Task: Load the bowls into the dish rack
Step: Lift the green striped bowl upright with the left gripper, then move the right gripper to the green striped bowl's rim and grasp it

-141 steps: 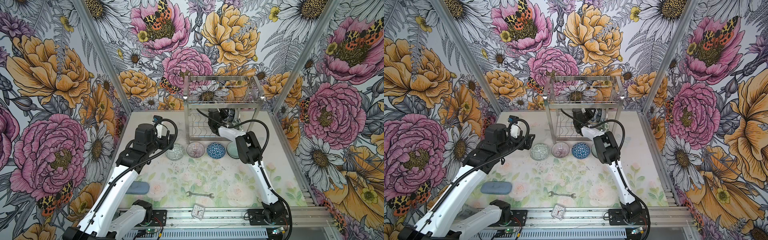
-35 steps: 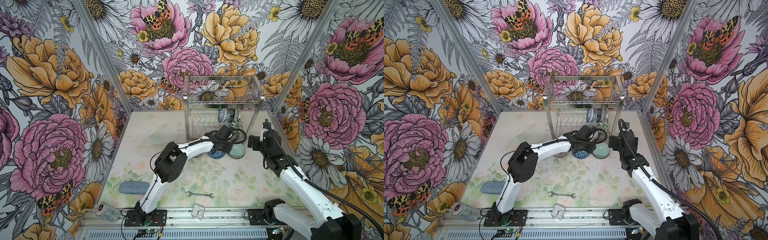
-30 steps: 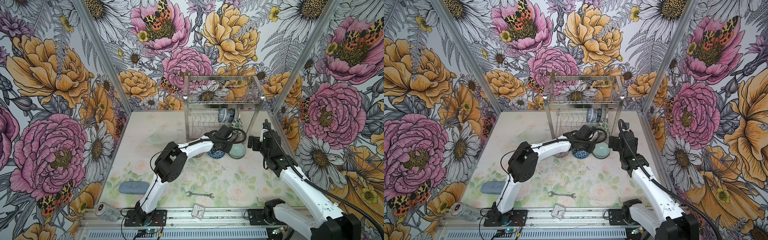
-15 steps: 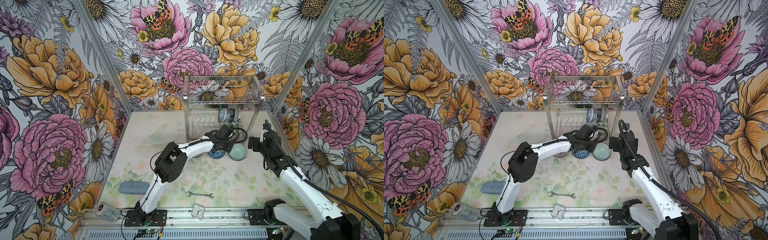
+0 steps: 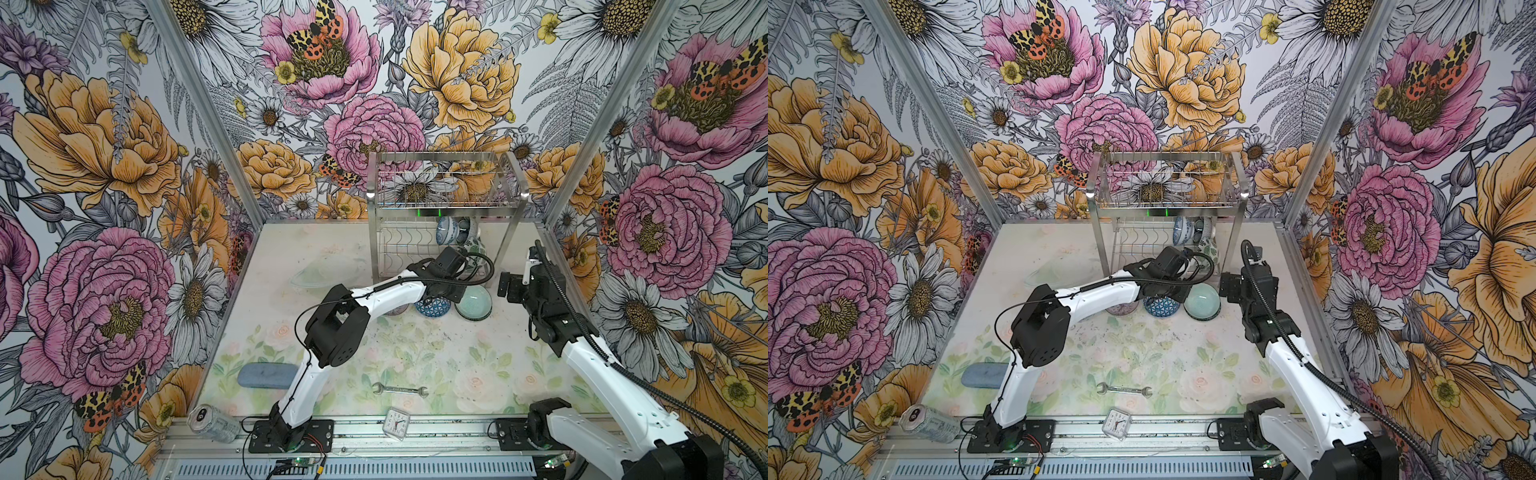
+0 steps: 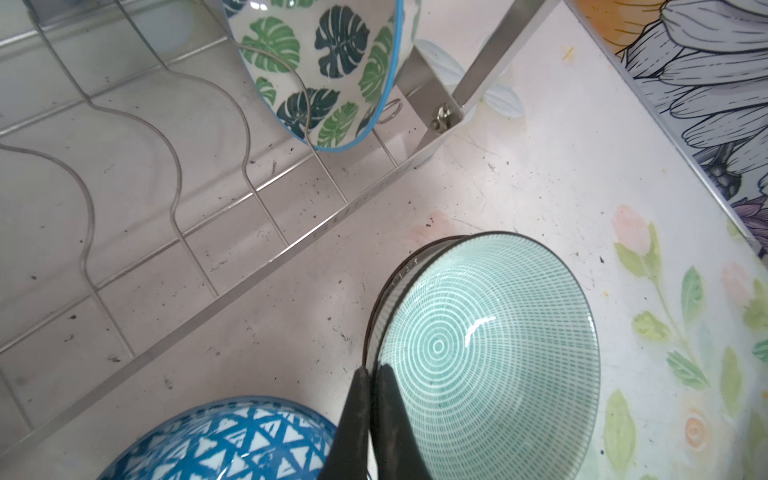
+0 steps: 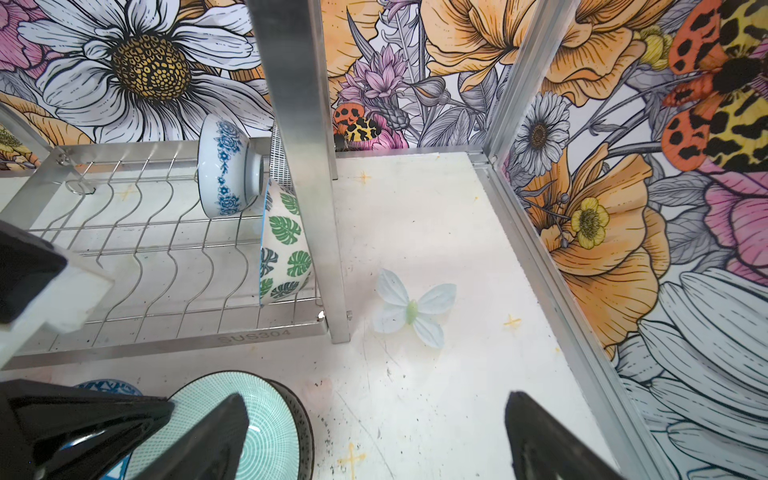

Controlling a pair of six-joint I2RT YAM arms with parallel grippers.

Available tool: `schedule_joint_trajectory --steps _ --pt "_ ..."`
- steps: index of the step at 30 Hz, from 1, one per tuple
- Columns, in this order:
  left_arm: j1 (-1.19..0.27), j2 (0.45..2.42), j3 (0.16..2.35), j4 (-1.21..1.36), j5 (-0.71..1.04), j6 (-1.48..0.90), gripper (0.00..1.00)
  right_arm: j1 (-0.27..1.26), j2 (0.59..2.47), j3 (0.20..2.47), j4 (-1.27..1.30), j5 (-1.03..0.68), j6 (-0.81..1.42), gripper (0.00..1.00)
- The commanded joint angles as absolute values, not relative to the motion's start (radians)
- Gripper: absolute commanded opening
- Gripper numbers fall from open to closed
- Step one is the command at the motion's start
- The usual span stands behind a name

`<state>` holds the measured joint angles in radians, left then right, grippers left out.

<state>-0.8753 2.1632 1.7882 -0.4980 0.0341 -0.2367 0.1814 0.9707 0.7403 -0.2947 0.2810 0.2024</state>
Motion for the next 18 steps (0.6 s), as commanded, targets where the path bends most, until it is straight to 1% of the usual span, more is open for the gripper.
schedule_joint_trajectory --steps 1,7,12,14,18 --pt "-0.877 2.060 1.787 -0.448 0.009 -0.244 0.00 0.173 0.946 0.730 -0.266 0.255 0.219 0.98" --pt "-0.874 2.004 1.763 -0.410 -0.010 -0.255 0.00 0.172 0.919 0.741 -0.272 0.195 0.237 0.98" --pt "-0.853 1.930 1.662 -0.328 -0.027 -0.296 0.00 0.172 0.913 0.757 -0.271 0.036 0.314 0.98" --pt "-0.844 1.892 1.605 -0.287 -0.042 -0.318 0.00 0.176 0.920 0.764 -0.259 -0.037 0.357 1.00" --pt "-0.824 1.830 1.503 -0.207 -0.056 -0.353 0.00 0.194 0.943 0.773 -0.215 -0.121 0.423 1.00"
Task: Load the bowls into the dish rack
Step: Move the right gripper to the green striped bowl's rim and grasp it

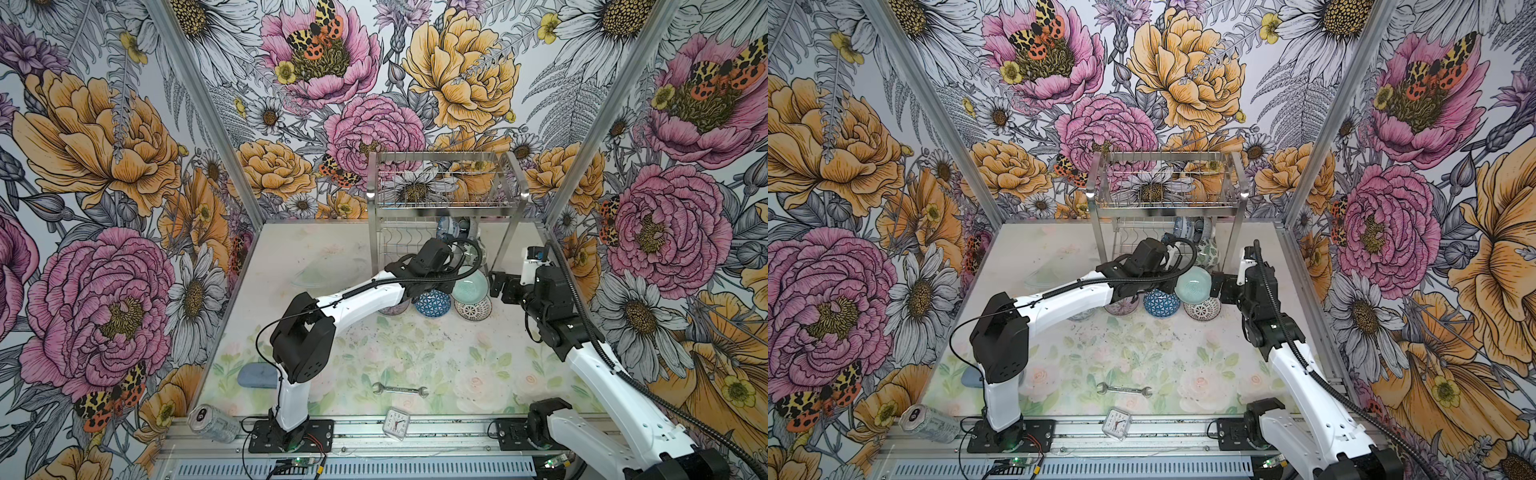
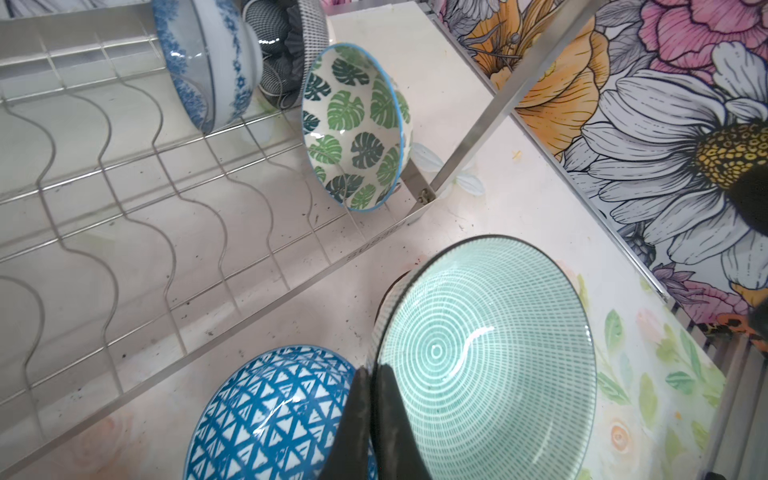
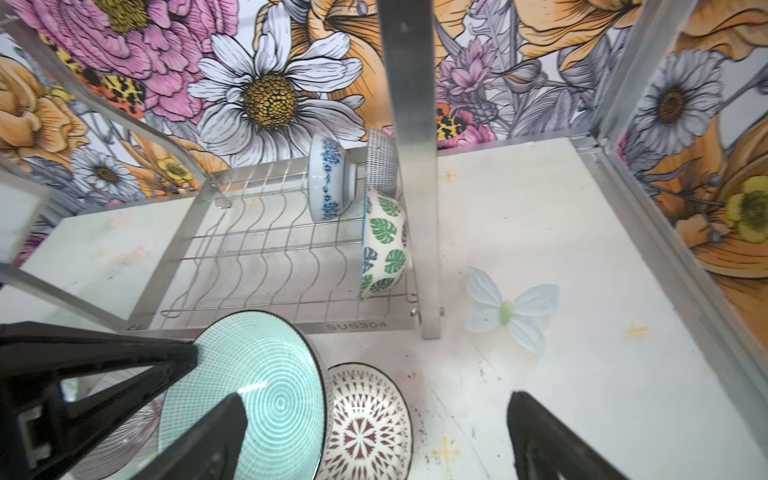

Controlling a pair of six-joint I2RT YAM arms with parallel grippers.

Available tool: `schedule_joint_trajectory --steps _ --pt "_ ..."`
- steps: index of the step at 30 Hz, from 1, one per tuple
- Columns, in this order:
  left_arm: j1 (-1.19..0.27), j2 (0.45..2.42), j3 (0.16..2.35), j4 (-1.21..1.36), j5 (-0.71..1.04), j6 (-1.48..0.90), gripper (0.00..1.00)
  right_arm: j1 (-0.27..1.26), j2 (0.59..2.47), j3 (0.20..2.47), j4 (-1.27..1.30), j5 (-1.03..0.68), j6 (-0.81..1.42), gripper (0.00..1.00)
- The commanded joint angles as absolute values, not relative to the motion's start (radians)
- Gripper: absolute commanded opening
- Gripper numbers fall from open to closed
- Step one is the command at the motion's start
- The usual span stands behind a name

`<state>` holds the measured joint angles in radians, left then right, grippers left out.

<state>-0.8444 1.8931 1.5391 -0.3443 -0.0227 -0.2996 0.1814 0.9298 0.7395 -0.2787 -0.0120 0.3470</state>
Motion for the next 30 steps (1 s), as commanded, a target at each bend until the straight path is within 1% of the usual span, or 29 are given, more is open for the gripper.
schedule_joint_trajectory --steps 1,5,10,12,15,18,21,24,26,27,28,30 --pt "-0.819 1.790 1.482 -0.191 -0.058 -0.360 0.00 0.200 0.954 0.775 -0.201 -0.137 0.437 1.00" --pt "-0.808 1.745 1.433 -0.161 -0.072 -0.368 0.00 0.237 1.018 0.794 -0.157 -0.154 0.477 1.00" --pt "-0.799 1.705 1.395 -0.133 -0.080 -0.370 0.00 0.281 1.103 0.805 -0.087 -0.152 0.538 0.96" --pt "-0.796 1.693 1.378 -0.119 -0.080 -0.374 0.00 0.302 1.139 0.804 -0.057 -0.148 0.562 0.93" --pt "-0.795 1.680 1.360 -0.109 -0.077 -0.379 0.00 0.322 1.189 0.799 -0.014 -0.139 0.605 0.85" --pt "-0.794 1.668 1.340 -0.097 -0.075 -0.382 0.00 0.332 1.226 0.798 0.016 -0.119 0.636 0.71" --pt "-0.793 1.654 1.320 -0.081 -0.076 -0.386 0.00 0.337 1.247 0.801 0.040 -0.112 0.653 0.45" --pt "-0.793 1.642 1.305 -0.068 -0.076 -0.387 0.00 0.343 1.265 0.813 0.043 -0.114 0.657 0.24" --pt "-0.792 1.636 1.300 -0.063 -0.075 -0.387 0.00 0.350 1.272 0.819 0.044 -0.113 0.658 0.08" --pt "-0.792 1.633 1.295 -0.058 -0.077 -0.387 0.00 0.352 1.274 0.822 0.043 -0.112 0.658 0.02" --pt "-0.790 1.630 1.292 -0.055 -0.075 -0.389 0.00 0.356 1.276 0.825 0.043 -0.110 0.658 0.00" --pt "-0.788 1.629 1.287 -0.050 -0.073 -0.391 0.00 0.358 1.274 0.826 0.044 -0.108 0.656 0.00"
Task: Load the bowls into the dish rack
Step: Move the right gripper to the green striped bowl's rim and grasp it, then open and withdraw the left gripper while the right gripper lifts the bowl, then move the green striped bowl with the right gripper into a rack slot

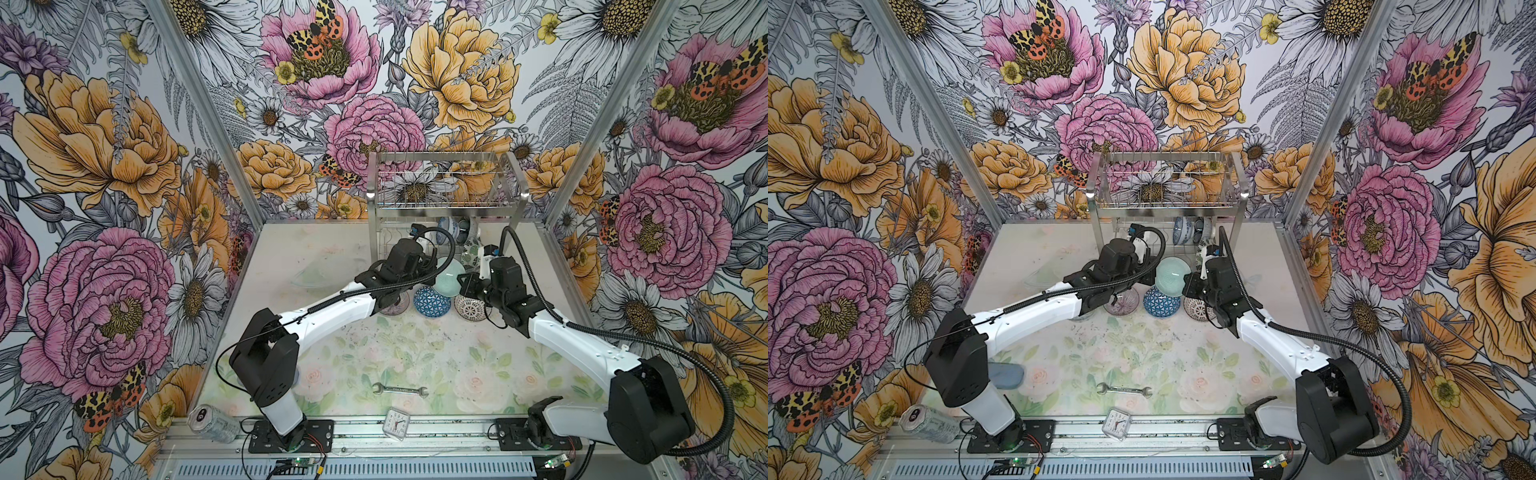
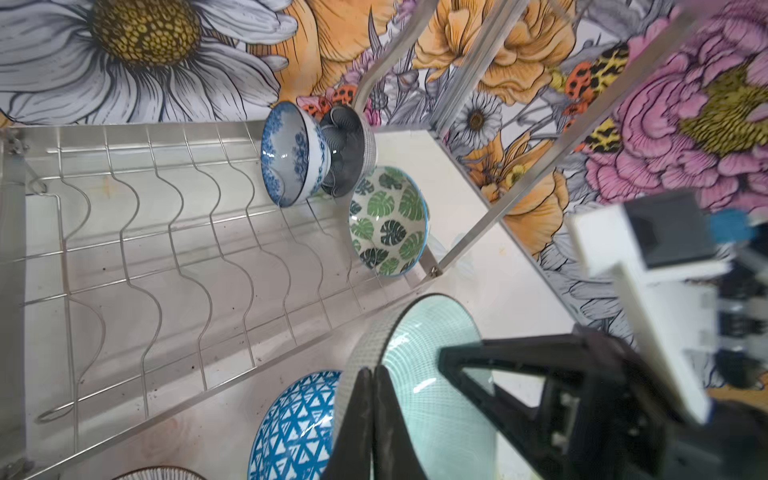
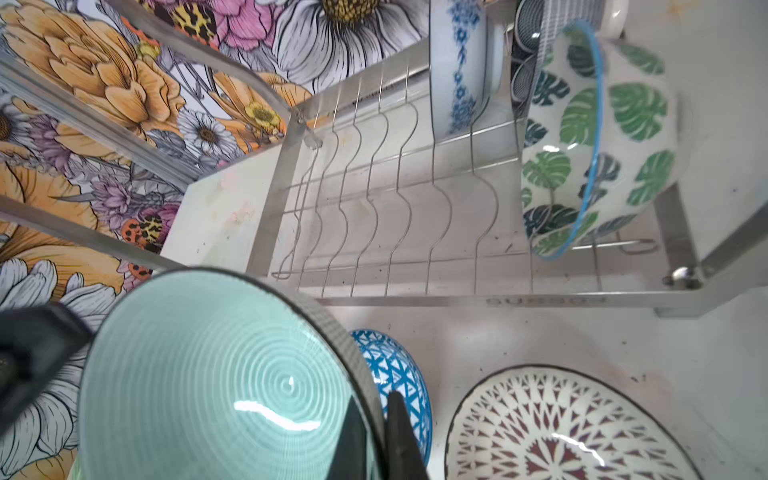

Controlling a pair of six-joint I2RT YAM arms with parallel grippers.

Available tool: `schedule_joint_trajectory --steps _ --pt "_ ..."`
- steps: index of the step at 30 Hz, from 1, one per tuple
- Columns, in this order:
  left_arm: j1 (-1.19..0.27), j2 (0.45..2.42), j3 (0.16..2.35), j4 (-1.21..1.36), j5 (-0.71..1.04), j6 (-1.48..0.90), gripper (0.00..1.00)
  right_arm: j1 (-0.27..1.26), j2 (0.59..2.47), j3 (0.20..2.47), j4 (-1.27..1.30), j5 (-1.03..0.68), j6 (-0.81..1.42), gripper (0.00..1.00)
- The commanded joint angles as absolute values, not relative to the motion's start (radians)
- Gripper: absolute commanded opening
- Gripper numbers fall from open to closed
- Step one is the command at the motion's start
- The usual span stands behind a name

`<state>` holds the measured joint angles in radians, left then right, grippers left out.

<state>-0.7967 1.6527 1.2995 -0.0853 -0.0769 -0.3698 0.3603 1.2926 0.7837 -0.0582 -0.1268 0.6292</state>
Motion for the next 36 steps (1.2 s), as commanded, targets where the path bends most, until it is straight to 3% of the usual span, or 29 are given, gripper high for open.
schedule_joint_trajectory --steps 1,7,8,11,13,24,36 --pt "-0.787 1.626 1.283 -0.047 -0.073 -0.393 0.00 0.360 1.271 0.828 0.043 -0.103 0.653 0.00" --pt "-0.779 1.597 1.269 -0.069 -0.078 -0.386 0.00 0.369 1.249 0.848 0.018 -0.044 0.605 0.00" --pt "-0.773 1.587 1.274 -0.095 -0.072 -0.374 0.06 0.373 1.245 0.855 0.003 -0.017 0.589 0.00" --pt "-0.766 1.541 1.308 -0.206 -0.083 -0.309 0.69 0.398 1.237 0.889 -0.049 0.094 0.518 0.00" --pt "-0.766 1.499 1.329 -0.295 -0.112 -0.254 0.96 0.423 1.234 0.913 -0.083 0.186 0.467 0.00" --pt "-0.656 1.214 1.318 -0.612 -0.180 -0.096 0.98 0.547 1.335 1.013 -0.150 0.707 0.181 0.00" --pt "-0.365 1.061 1.161 -0.620 -0.030 -0.030 0.99 0.570 1.649 1.169 0.014 0.967 -0.141 0.00"
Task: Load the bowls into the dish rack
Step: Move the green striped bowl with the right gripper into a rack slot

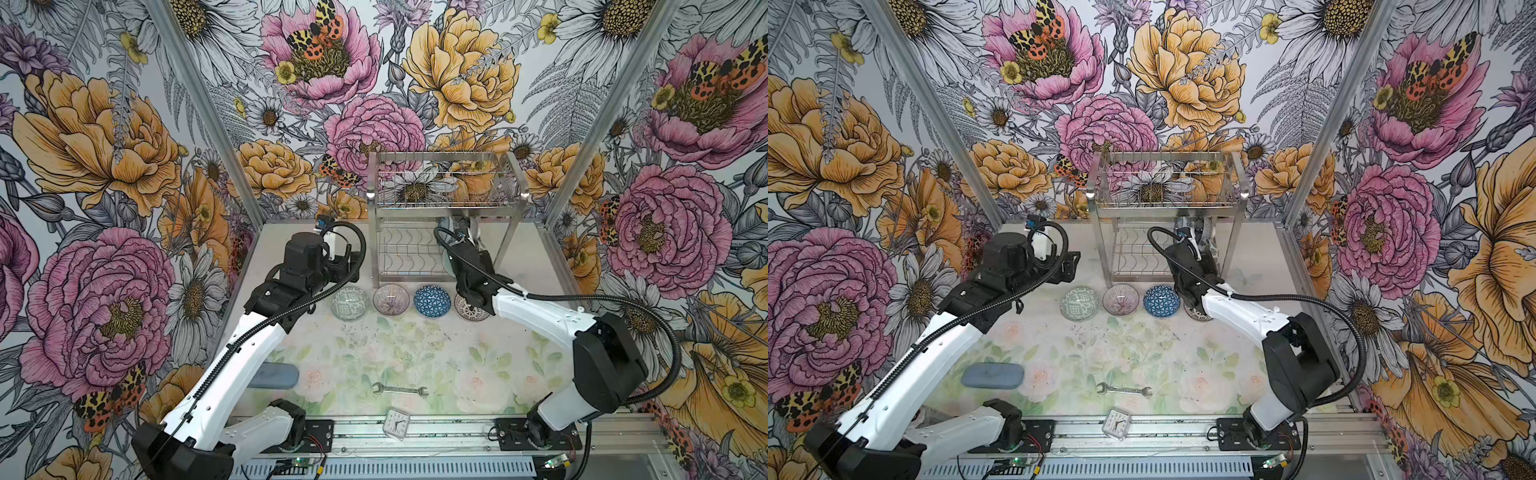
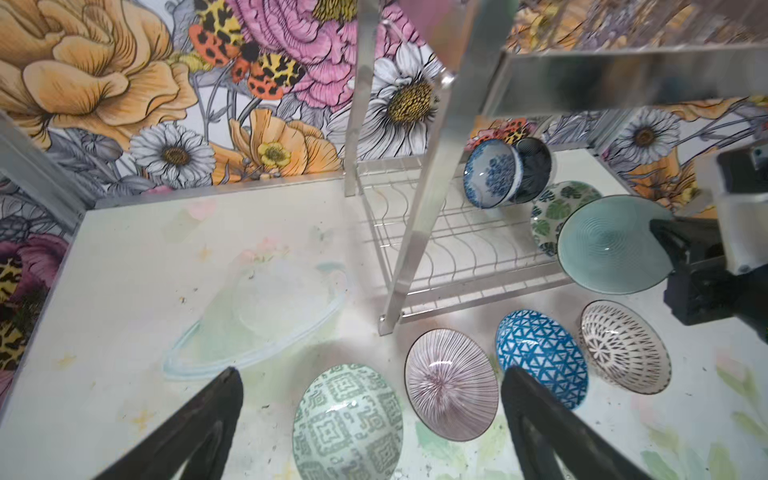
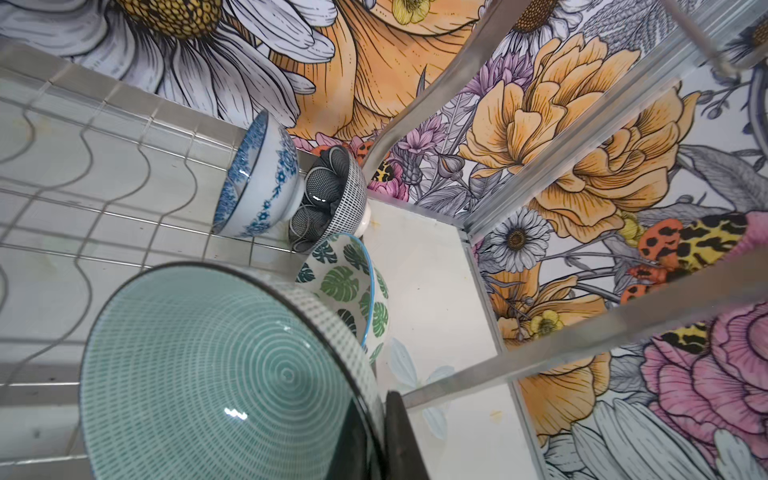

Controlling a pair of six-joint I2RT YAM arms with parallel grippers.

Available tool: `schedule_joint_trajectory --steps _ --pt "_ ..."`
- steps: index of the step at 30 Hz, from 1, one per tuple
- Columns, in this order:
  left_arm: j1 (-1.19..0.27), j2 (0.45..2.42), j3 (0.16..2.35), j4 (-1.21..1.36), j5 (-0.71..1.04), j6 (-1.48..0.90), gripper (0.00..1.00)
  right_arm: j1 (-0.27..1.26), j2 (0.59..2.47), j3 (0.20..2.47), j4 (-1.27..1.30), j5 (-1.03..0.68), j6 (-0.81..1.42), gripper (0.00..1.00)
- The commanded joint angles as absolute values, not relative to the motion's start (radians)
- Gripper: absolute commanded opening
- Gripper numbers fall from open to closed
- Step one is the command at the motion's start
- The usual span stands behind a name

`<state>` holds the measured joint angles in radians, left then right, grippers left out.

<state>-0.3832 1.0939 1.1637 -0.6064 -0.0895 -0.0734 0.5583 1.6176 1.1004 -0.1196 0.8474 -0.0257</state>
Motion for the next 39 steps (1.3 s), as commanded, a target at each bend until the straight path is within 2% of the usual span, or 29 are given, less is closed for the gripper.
schedule_joint_trajectory --steps 1,11,39 --pt "-0.356 1.059 1.161 -0.631 -0.018 -0.019 0.99 0.571 1.676 1.185 0.030 0.980 -0.169 0.00" --pt "-0.229 1.031 1.093 -0.604 0.091 -0.021 0.99 0.572 1.898 1.302 0.218 1.077 -0.457 0.00" --pt "-0.233 1.016 1.083 -0.602 0.107 -0.025 0.99 0.529 2.172 1.453 0.423 1.164 -0.785 0.00"
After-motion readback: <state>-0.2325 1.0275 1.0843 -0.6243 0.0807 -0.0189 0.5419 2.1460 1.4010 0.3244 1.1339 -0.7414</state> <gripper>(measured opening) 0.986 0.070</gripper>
